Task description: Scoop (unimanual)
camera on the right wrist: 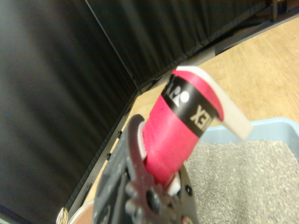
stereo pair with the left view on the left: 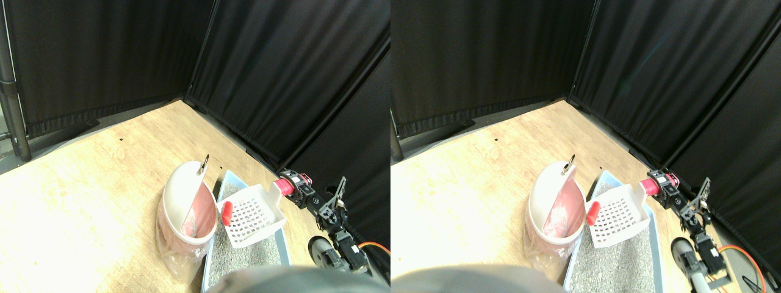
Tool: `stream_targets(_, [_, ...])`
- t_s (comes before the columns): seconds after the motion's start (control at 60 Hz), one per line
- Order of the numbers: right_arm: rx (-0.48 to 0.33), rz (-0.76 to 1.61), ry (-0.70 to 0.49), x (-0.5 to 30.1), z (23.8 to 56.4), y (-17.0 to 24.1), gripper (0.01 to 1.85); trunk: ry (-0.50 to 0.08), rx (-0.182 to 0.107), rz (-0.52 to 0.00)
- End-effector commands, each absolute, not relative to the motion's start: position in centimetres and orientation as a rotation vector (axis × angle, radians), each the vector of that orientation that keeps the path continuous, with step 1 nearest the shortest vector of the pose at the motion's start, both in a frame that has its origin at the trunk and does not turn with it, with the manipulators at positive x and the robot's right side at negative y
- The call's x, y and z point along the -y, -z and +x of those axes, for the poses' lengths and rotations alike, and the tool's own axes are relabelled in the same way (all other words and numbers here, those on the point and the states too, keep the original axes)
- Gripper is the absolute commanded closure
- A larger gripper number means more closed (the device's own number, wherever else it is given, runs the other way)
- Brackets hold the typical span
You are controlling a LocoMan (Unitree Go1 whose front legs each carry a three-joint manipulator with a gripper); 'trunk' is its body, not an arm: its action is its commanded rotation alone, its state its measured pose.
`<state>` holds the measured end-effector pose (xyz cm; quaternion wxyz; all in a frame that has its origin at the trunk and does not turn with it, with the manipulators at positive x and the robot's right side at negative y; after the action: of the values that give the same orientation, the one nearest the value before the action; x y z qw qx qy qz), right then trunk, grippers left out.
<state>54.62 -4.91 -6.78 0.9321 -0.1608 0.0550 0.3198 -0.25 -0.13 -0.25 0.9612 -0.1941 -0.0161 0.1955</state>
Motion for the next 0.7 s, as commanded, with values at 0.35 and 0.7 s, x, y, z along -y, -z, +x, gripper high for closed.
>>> stream_targets(0.35, [-0.090, -0.437, -0.646, 3.79, 54.33, 5.34, 1.80, -0.407, 0.032, -0.408])
stream_targets(0.7, [-0.081, -0.438, -0.649, 3.51, 54.28, 5.04, 1.80, -0.406, 0.032, -0.407])
